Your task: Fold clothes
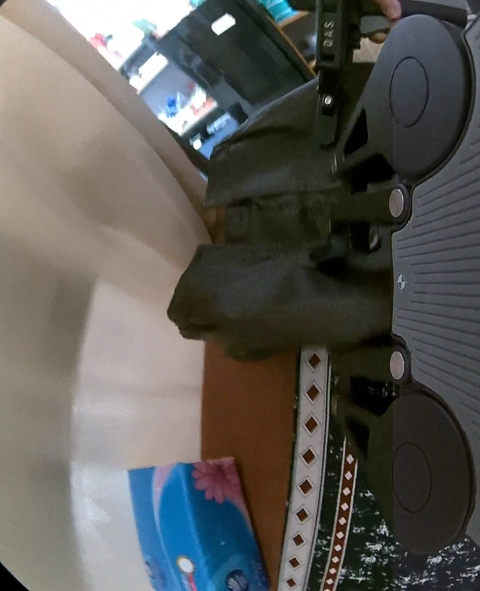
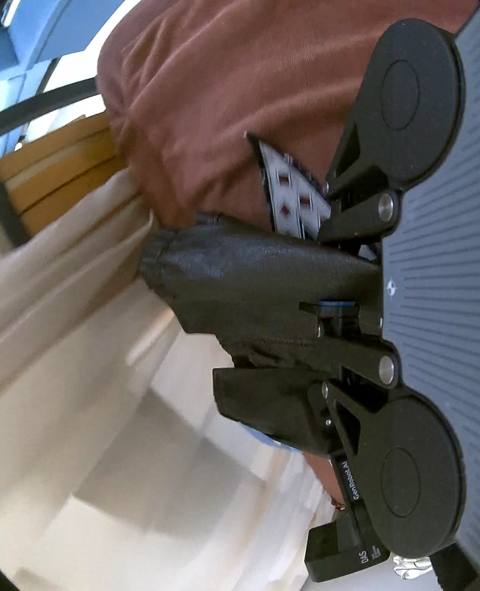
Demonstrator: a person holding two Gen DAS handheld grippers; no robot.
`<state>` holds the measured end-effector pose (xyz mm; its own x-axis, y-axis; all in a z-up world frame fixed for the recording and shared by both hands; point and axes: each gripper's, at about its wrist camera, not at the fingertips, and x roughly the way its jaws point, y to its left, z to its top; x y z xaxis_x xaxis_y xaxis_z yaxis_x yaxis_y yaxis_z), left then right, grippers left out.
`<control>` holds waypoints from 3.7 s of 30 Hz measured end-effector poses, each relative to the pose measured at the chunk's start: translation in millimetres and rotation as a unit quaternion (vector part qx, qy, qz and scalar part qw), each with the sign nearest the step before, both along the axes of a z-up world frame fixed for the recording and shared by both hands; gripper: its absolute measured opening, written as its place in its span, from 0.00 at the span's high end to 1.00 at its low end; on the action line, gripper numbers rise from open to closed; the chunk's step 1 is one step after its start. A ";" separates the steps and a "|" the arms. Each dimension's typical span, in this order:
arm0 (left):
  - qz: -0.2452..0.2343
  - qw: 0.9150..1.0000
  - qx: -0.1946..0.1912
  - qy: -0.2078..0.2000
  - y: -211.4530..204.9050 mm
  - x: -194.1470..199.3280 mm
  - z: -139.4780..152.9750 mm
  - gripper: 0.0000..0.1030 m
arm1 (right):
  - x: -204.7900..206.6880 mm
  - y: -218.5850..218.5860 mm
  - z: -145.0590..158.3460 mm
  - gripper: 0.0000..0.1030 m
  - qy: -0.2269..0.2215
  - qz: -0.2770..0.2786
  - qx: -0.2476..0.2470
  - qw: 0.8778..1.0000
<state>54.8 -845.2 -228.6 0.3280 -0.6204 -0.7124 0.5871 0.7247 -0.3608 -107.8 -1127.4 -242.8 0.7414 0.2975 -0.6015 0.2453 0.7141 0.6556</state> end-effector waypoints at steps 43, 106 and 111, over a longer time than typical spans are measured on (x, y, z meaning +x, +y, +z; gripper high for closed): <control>-0.083 0.986 0.084 -0.117 13.6 -123.3 16.3 0.25 | -43.0 113.5 37.4 0.40 -0.036 0.049 -0.271 0.961; 0.046 0.984 0.132 -0.110 56.1 -234.8 133.5 0.00 | -171.5 179.8 140.5 0.00 -0.008 0.020 -0.283 0.959; 0.048 0.985 0.126 -0.109 55.7 -233.6 133.5 0.00 | -168.6 178.9 139.2 0.00 -0.005 0.023 -0.284 0.959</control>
